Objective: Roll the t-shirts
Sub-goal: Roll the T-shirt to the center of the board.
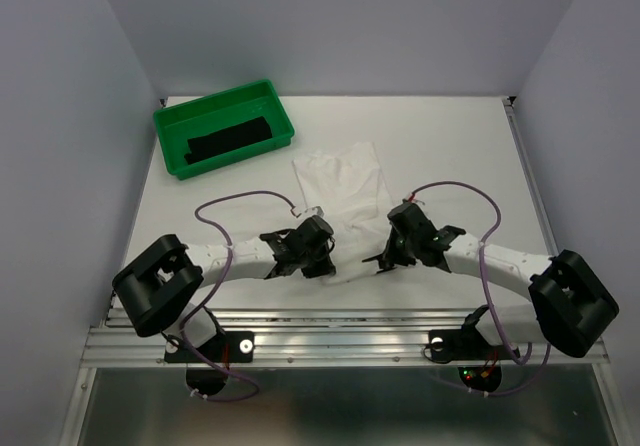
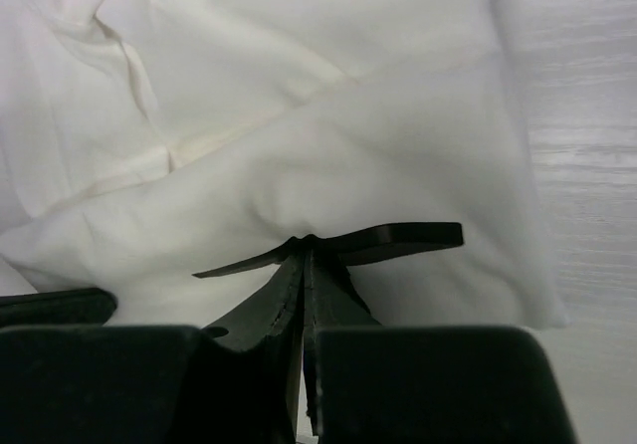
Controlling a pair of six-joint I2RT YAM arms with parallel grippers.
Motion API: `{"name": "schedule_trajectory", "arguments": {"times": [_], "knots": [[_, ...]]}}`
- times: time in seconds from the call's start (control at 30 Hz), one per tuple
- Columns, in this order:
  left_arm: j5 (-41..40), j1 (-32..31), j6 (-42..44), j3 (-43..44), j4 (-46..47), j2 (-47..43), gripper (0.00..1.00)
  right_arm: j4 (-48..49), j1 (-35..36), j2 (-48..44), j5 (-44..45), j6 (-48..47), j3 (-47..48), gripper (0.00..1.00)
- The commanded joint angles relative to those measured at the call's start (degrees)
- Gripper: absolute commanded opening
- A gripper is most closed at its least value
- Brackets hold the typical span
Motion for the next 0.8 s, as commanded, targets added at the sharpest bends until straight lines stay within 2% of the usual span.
{"name": "schedule_trajectory", "arguments": {"times": [0.0, 0.37, 0.6, 0.77], "knots": [[-2.49, 0.82, 2.06, -1.67, -3.25, -4.17, 0.00, -4.77, -1.99, -2.81, 5.47, -2.21, -1.25, 0.05], [-1.88, 1.17, 2.24, -1.93, -2.29, -4.71, 0.00, -9.79, -2.70, -8.18, 10.57, -3.27, 1.21, 0.06], [-1.35, 1.17, 3.03, -1.67, -0.70, -0.41, 0.00, -9.53, -3.93, -2.14, 14.44, -3.62, 0.59, 0.06], [-1.70, 1.96, 3.65, -2.37, 0.18, 1.54, 0.00, -6.63, -3.93, 2.01, 8.92, -3.97, 0.16, 0.03]]}}
